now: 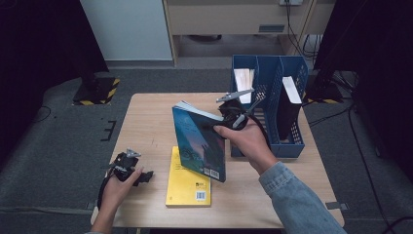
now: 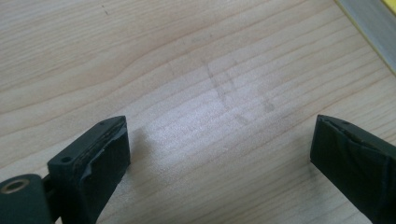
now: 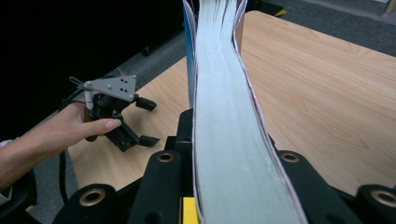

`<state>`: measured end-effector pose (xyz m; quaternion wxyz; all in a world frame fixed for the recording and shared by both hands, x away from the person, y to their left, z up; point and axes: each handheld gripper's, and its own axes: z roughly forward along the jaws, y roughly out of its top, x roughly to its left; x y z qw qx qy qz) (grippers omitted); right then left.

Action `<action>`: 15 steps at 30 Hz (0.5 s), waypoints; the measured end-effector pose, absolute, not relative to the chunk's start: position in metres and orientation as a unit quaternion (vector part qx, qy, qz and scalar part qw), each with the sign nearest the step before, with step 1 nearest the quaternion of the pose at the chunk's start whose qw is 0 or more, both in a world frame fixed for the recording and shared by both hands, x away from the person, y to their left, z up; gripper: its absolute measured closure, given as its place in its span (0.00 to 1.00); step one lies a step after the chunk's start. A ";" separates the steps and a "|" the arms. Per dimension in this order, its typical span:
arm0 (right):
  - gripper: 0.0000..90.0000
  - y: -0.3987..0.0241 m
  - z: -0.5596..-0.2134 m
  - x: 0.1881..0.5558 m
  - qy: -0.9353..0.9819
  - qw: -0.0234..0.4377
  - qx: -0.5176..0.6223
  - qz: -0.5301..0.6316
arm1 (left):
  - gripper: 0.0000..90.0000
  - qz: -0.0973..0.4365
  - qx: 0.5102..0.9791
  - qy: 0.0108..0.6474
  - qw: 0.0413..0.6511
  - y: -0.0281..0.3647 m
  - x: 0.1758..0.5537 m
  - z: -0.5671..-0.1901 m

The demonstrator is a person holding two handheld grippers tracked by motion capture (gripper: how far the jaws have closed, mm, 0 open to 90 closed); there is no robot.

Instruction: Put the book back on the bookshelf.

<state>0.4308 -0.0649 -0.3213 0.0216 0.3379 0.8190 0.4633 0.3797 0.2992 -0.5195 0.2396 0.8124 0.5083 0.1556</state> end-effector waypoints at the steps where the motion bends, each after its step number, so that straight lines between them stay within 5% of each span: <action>1: 0.81 -0.067 -0.322 0.430 0.817 0.022 0.340 0.464 | 0.05 0.155 0.812 0.509 0.240 0.299 0.380 -0.521; 15: 0.81 -0.092 -0.318 0.420 0.804 0.031 0.353 0.478 | 0.00 0.165 0.805 0.508 0.260 0.296 0.377 -0.526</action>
